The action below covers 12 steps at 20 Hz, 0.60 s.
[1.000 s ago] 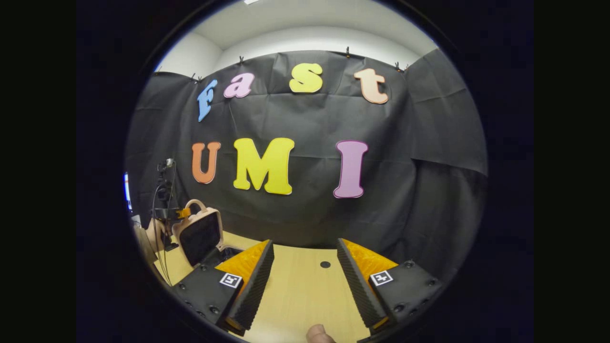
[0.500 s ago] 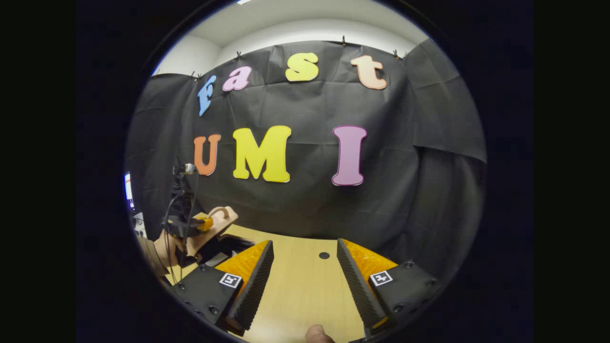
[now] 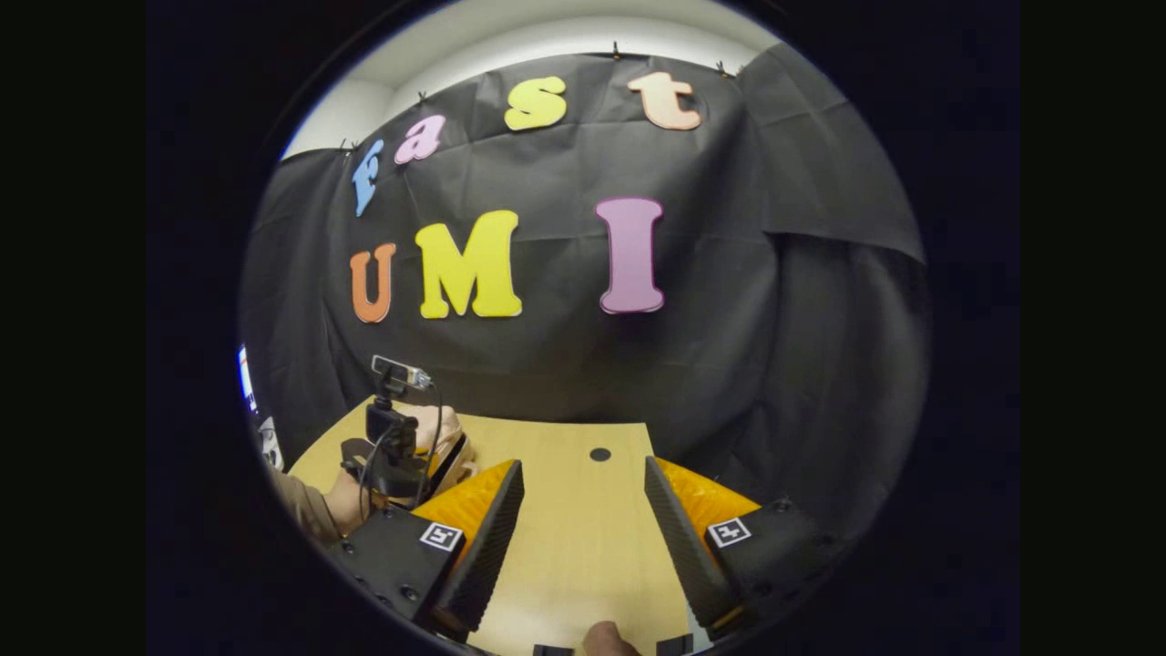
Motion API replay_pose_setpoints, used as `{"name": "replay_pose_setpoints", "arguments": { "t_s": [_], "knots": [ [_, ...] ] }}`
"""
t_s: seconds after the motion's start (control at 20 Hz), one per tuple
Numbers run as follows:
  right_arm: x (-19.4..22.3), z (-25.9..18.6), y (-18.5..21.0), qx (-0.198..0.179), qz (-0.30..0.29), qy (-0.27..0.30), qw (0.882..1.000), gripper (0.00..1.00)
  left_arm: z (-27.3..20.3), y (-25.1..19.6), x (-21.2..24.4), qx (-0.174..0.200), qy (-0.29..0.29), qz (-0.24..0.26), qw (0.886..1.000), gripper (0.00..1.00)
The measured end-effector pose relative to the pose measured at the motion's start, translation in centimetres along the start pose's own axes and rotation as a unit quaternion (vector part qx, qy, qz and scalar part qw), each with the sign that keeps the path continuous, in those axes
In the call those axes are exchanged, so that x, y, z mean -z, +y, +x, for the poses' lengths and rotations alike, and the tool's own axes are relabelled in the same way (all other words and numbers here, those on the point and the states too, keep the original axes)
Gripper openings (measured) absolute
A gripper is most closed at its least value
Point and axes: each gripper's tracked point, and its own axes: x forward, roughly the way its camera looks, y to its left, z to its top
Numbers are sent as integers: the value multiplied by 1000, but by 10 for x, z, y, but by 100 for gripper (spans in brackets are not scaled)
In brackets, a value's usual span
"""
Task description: First open the suitcase, pack the skin care products into it, and then close the suitcase.
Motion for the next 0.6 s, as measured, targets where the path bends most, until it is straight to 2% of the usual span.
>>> {"name": "replay_pose_setpoints", "arguments": {
  "t_s": [0.15,0.25,0.35,0.4,0.45,0.5,0.6],
  "knots": [
    [10,3,-15,15,2,8,1000,78,10,-9,13,-11,23,30,999,7],
    [17,4,-15,18,9,18,1000,79,7,-18,20,0,36,23,999,20],
    [19,6,-9,19,12,22,999,79,-3,-25,13,20,30,-1,999,46],
    [19,7,-4,19,14,23,999,79,-8,-26,4,30,22,-12,999,43],
    [16,7,2,21,14,22,999,79,-17,-25,-3,38,17,-20,999,51],
    [13,8,12,20,12,20,1000,79,-26,-19,-13,39,9,-24,999,53],
    [6,7,35,15,9,13,1000,79,-53,0,-33,35,-10,-34,999,68]
  ]
}}
